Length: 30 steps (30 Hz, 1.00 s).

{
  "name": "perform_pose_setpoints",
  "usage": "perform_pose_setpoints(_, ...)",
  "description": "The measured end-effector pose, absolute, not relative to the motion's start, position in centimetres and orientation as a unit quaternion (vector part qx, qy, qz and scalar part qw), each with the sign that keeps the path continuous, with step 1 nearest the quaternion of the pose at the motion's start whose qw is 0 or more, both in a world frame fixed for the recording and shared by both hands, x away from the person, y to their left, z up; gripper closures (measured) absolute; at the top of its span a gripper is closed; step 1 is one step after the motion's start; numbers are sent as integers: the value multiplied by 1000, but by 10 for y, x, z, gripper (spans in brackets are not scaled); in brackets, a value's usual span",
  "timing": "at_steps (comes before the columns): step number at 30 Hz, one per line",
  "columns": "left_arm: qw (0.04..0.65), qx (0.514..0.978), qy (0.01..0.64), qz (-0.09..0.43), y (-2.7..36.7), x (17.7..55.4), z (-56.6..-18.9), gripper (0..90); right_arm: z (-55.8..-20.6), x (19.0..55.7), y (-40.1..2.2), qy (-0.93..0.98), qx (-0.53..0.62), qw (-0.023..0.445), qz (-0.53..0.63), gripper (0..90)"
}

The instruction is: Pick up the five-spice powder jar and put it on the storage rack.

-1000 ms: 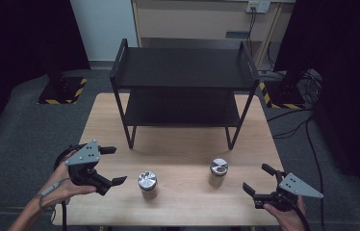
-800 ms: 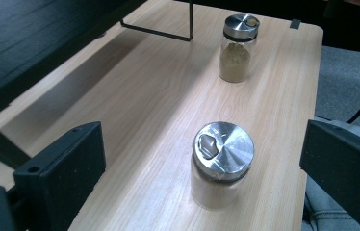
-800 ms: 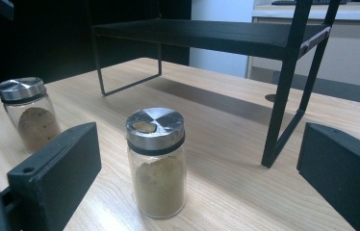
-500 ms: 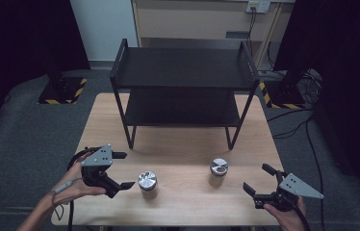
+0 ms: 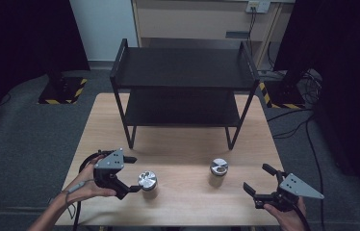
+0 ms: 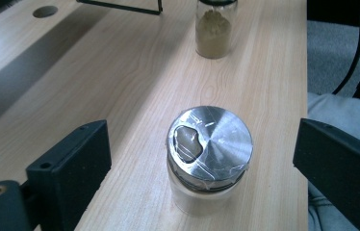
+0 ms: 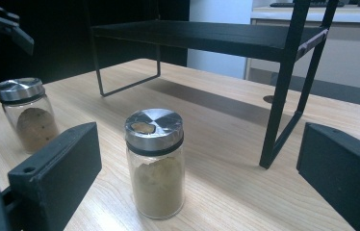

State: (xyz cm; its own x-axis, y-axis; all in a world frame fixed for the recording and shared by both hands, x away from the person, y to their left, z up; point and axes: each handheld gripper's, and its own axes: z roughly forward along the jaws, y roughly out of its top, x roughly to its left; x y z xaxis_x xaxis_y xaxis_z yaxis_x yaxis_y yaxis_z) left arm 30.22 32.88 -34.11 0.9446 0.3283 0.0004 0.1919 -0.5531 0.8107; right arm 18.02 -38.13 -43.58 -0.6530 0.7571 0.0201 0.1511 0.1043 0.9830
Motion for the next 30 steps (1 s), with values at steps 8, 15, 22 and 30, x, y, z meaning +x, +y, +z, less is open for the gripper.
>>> perform_pose_setpoints(8,444,881,145,73,318,305,-357,84,-436,180,-381,696,326,260,584,22)
perform_pose_setpoints(15,446,880,142,75,311,305,-367,114,-436,180,-381,695,326,261,586,24)
perform_pose_setpoints(22,449,880,139,73,306,307,-378,158,-436,180,-381,696,323,261,586,25)
perform_pose_setpoints(30,453,878,137,72,303,308,-389,216,-436,180,-381,697,321,263,584,28)
